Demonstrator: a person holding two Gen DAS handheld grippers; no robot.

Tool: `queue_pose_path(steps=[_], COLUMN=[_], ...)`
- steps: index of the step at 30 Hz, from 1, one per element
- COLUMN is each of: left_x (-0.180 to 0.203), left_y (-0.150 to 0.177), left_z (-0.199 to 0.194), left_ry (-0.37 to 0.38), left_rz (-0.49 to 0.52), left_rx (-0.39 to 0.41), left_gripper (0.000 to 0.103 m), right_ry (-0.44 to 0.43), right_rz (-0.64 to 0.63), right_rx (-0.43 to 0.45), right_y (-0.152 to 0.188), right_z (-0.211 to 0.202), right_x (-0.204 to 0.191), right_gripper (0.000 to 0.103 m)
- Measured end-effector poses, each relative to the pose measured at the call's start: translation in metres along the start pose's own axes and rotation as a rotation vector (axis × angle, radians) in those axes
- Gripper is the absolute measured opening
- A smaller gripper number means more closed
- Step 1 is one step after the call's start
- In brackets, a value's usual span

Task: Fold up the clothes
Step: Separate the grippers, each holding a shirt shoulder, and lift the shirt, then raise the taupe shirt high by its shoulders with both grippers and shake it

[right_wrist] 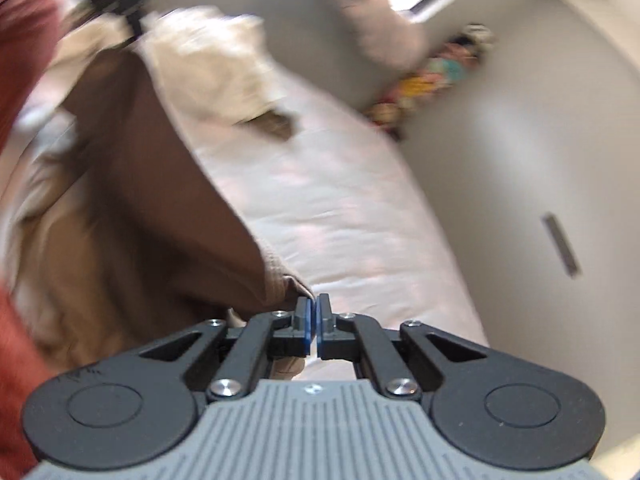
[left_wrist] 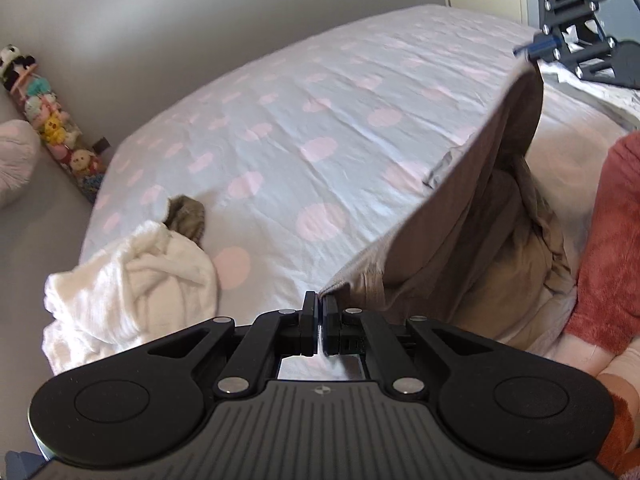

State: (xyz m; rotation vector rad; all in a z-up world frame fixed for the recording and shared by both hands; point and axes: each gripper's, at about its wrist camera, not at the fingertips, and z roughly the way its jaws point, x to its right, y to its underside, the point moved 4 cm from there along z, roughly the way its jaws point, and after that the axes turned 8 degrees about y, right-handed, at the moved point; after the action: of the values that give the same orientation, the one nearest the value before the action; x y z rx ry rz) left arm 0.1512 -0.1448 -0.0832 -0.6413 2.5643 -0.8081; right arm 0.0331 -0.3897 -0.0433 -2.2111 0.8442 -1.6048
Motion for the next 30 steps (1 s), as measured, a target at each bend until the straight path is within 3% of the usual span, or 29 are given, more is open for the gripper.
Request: queue_pose_path(steps=[5, 10, 13, 18, 21, 25, 30], left_x=[-0.01, -0.024, -0.031, -0.029, -0.016, 0.007, 0.011], left_y=[-0.047, -0.11, -0.141, -0.17, -0.179, -0.179, -0.168], left_z=[-0.054, -0.134, -0.185, -0.249, -0.262, -0.242, -0.232], left_ry=[-0.105, -0.233, -0.313, -0.367, -0.361, -0.332, -0.324], left_rz=[0.02, 0.06, 0.078, 0.059, 0.083, 0.152, 0.136], left_rx=[0.144, 0.325, 0.437, 0.6, 0.635, 0.596, 0.615], left_gripper=[0.0, 0.0, 0.0, 0.0, 0.0, 0.0, 0.0], right_ry=[0.273, 0.449, 0.513, 0.505, 0.575, 0.665, 0.677], right_rz=[0.073, 0.195, 0.236, 0.252, 0.276, 0.381, 0.344], right_rx=[0.084, 0.17, 0.234, 0.266, 0.288, 0.331, 0.341], right_y=[-0.035, -0.068, -0.087, -0.102, -0.094, -0.087, -0.083], right_z=[-0.029, -0.077, -0.11, -0.142, -0.162, -0.189, -0.216], right_x=[0.058, 0.123, 0.15, 0.165, 0.175, 0.199, 0.194], right_gripper=[0.002, 0.002, 0.002, 0.002, 0.002, 0.002, 0.002])
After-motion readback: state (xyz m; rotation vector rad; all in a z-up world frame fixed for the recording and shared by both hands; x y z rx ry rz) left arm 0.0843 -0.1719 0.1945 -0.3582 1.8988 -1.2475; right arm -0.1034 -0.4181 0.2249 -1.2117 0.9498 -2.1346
